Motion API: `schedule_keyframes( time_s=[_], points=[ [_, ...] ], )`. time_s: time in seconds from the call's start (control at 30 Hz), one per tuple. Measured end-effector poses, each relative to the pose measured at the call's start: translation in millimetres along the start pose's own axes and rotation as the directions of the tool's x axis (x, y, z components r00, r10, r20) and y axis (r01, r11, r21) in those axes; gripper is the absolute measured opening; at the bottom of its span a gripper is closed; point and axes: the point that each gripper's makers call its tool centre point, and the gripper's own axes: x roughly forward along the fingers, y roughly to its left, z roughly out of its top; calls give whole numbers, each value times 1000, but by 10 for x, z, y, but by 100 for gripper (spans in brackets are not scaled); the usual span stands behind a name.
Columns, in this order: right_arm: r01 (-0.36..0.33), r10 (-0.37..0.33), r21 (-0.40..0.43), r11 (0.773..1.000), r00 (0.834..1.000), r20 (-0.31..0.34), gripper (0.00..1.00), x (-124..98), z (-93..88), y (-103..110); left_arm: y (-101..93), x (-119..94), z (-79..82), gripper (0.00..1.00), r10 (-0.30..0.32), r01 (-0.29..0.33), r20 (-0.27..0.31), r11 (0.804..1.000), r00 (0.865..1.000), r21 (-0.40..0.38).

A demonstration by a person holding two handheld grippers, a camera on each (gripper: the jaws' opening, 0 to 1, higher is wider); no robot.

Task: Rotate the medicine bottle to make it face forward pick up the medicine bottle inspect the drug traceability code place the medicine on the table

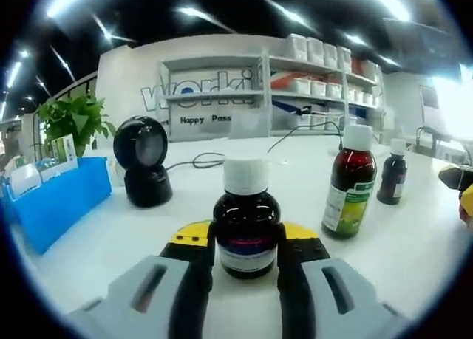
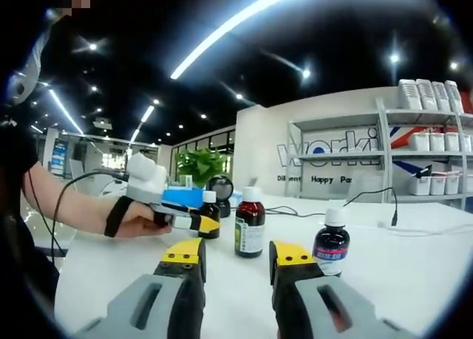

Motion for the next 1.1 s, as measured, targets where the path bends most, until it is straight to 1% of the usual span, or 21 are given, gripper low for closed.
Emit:
schedule_keyframes(
  time_s=[0.03,0.1,0.2,0.23,0.27,0.3,0.37,0.4,0.47,0.5,0.6,0.63,0.7,0.73,0.77,0.8,0.83,0.87,0.9,0.97,1.1],
  points=[
    [-1,1,0,1000,1000,-1,30,1,-2,0,25,29,3,24,-21,21,3,1000,1000,3],
    [-2,2,0,1000,1000,-1,30,2,-2,3,-47,10,4,24,-60,60,2,998,998,6],
    [-3,3,-2,1000,1000,-3,30,4,-10,2,-67,34,0,24,-117,117,-12,993,993,16],
    [-4,4,-2,1000,1000,-4,30,5,-11,2,-75,42,-17,24,-146,147,-23,989,989,17],
    [-5,5,-2,1000,1000,-3,30,6,-11,4,-52,73,8,24,-171,172,-15,985,985,34],
    [-6,6,-2,1000,1000,-3,30,6,-11,6,-50,86,-3,24,-196,197,-22,980,980,34],
    [-6,6,-3,1000,1000,-4,30,8,-11,9,-120,68,8,24,-231,231,-21,972,973,45],
    [-6,6,-4,1000,1000,-4,30,9,-11,10,-117,81,5,24,-258,259,-27,965,966,43],
    [-6,6,-3,1000,1000,-4,30,9,-11,11,-106,91,5,23,-294,295,-34,955,955,41],
    [-6,6,-3,1000,1000,-4,30,8,-10,12,-118,87,3,23,-322,324,-38,945,946,49],
    [-5,5,-5,1000,1000,-5,30,8,-11,11,-132,65,2,24,-358,360,-43,932,933,53],
    [-5,5,-6,1000,1000,-7,30,8,-14,10,-153,53,-1,24,-381,383,-46,922,924,54],
    [-8,8,-5,1000,1000,-8,30,7,-17,12,-193,28,0,24,-436,439,-52,897,898,61],
    [-9,9,-6,1000,1000,-8,30,7,-19,13,-205,15,-9,24,-465,468,-55,882,883,60],
    [-9,9,-8,1000,1000,-9,30,7,-19,15,-203,11,-21,24,-484,487,-61,871,873,64],
    [-10,10,-8,1000,1000,-10,30,8,-19,18,-208,5,-22,24,-498,501,-62,863,865,62],
    [-11,11,-8,1000,1000,-10,30,8,-21,18,-228,-13,-28,24,-528,531,-64,845,847,60],
    [-12,12,-9,1000,1000,-12,30,10,-24,20,-228,-22,-29,24,-531,534,-63,843,845,61],
    [-13,13,-10,1000,1000,-12,30,11,-24,24,-245,-33,-30,24,-545,548,-65,834,836,66],
    [-12,12,-12,1000,1000,-14,30,13,-27,26,-278,-59,-33,24,-550,554,-65,830,833,70],
    [-10,10,-12,1000,1000,-16,30,15,-31,19,-333,-96,-36,24,-546,549,-58,833,835,67]
  ],
)
